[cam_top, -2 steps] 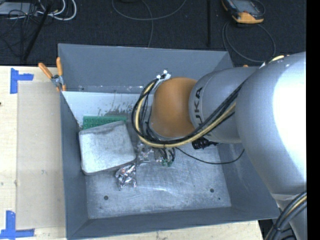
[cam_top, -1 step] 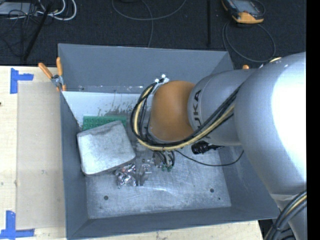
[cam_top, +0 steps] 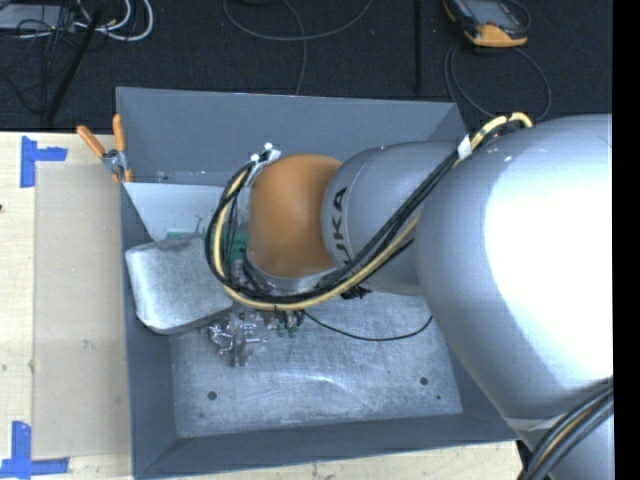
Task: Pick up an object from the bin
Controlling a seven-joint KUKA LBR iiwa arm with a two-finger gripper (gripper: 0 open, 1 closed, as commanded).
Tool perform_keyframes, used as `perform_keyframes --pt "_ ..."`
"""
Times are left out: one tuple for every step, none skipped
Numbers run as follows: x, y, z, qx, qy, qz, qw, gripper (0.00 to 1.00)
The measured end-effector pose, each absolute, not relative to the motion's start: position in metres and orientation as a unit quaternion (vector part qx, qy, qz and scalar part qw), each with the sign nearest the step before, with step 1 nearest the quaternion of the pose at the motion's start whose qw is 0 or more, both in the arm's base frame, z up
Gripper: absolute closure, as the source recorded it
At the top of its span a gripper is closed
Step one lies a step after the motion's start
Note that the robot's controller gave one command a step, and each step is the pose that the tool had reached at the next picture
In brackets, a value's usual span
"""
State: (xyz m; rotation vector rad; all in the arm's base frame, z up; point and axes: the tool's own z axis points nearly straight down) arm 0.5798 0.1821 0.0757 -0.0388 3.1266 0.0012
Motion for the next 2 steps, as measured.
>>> perform_keyframes --pt "0.586 0.181 0.082 -0.011 1.000 0.002 0.018 1.00" --pt "0.610 0.182 0.207 -0.142 0.990 0.000 0.003 1.00"
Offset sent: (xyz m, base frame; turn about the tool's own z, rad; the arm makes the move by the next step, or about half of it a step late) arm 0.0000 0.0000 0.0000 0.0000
